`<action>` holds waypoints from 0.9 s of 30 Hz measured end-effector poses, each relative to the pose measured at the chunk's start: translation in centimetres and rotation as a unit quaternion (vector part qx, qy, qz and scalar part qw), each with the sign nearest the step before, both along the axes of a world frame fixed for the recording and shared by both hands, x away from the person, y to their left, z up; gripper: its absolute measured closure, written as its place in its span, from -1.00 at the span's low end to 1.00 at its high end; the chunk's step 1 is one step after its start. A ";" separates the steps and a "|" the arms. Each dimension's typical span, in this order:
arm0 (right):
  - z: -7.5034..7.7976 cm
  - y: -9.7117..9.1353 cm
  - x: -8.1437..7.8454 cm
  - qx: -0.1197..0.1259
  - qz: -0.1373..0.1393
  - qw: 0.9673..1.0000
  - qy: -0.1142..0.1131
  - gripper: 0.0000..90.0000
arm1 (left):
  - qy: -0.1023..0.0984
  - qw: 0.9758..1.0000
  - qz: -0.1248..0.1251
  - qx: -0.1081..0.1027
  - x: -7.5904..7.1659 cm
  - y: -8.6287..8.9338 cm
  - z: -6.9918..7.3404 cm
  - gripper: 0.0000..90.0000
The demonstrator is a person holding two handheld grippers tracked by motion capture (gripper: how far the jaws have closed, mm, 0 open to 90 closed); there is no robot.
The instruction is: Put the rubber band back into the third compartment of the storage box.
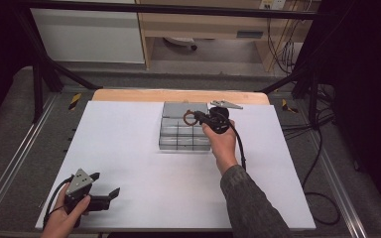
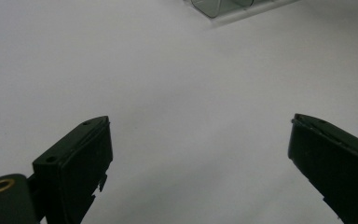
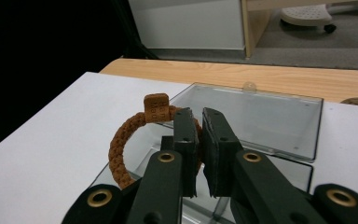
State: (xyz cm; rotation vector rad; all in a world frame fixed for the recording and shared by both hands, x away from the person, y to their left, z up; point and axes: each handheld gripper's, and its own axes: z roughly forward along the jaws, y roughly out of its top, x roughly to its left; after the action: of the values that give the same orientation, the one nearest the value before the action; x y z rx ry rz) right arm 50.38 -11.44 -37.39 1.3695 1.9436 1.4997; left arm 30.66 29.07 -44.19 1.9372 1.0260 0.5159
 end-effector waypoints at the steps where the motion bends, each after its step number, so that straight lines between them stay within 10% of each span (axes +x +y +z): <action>1: 0.0 -0.1 0.2 -0.001 -0.004 1.000 0.000 0.87 | 0.000 1.000 0.000 0.000 0.0 0.0 0.0 -0.87; 27: -0.9 -1.5 2.5 -0.103 -0.040 0.994 -0.019 0.87 | 0.003 1.000 -0.004 0.003 0.0 0.0 -0.1 -0.87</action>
State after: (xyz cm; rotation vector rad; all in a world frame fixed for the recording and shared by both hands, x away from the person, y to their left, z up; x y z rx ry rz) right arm 52.90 -12.96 -38.24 1.3029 1.9347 1.2415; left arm 30.68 29.03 -44.26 1.9492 1.0217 0.5099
